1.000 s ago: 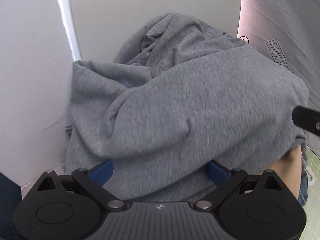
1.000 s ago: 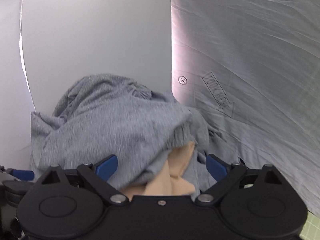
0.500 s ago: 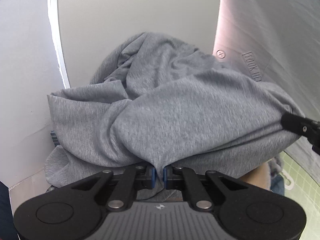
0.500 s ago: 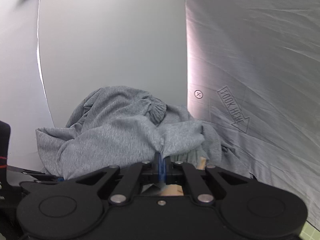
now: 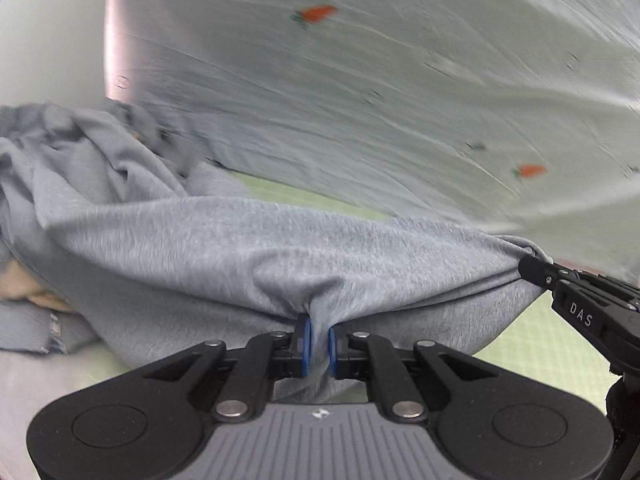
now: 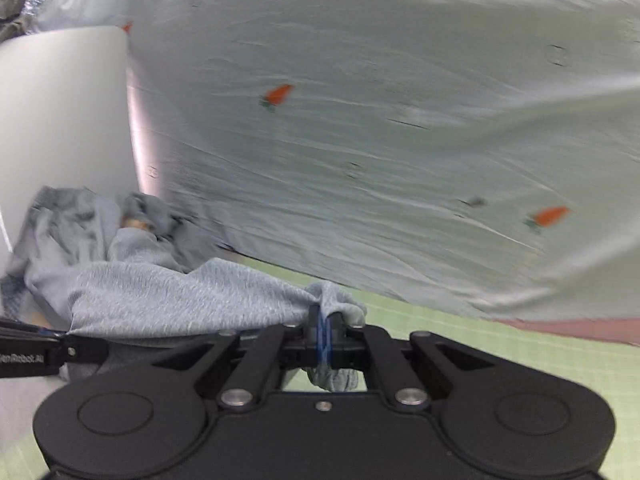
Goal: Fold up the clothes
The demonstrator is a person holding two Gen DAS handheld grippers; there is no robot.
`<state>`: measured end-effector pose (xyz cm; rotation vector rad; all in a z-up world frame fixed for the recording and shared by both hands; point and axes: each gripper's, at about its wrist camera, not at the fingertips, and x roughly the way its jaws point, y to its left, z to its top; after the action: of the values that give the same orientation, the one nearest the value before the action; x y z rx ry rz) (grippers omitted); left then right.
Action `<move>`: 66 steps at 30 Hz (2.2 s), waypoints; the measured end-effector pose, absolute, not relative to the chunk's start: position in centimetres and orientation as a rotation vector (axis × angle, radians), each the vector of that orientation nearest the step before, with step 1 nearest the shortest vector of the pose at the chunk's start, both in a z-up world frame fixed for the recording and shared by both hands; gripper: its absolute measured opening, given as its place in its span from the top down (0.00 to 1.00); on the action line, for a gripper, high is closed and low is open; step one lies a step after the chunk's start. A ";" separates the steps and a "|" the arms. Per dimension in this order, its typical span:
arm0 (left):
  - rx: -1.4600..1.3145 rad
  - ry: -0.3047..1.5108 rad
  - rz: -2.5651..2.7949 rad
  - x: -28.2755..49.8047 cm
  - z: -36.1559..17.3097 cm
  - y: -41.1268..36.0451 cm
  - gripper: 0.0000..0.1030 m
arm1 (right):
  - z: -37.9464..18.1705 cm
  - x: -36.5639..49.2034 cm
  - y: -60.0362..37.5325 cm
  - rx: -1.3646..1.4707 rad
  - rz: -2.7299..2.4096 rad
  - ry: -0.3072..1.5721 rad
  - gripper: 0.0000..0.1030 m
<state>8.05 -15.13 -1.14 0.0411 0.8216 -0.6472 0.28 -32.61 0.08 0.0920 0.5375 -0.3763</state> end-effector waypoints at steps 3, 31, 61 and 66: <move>0.126 0.903 -0.726 2.6 -3.7 -19.5 0.87 | -2.0 -8.1 -37.2 0.113 -0.551 0.631 0.99; -0.043 1.044 -0.143 -1.5 -8.3 -13.3 0.33 | -7.7 -32.3 -51.1 0.258 -0.933 0.762 0.45; -0.094 1.110 0.152 15.7 -13.4 -15.6 0.20 | -14.7 -12.3 -61.5 0.212 -0.618 0.911 0.91; -0.050 1.109 0.059 14.9 -13.0 -18.7 0.20 | -14.5 -14.8 -72.4 0.166 -0.928 0.906 0.94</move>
<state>14.86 -18.67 -13.04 -0.0503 1.1091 0.0591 -14.81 -72.44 -14.55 0.1656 0.9058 -0.9283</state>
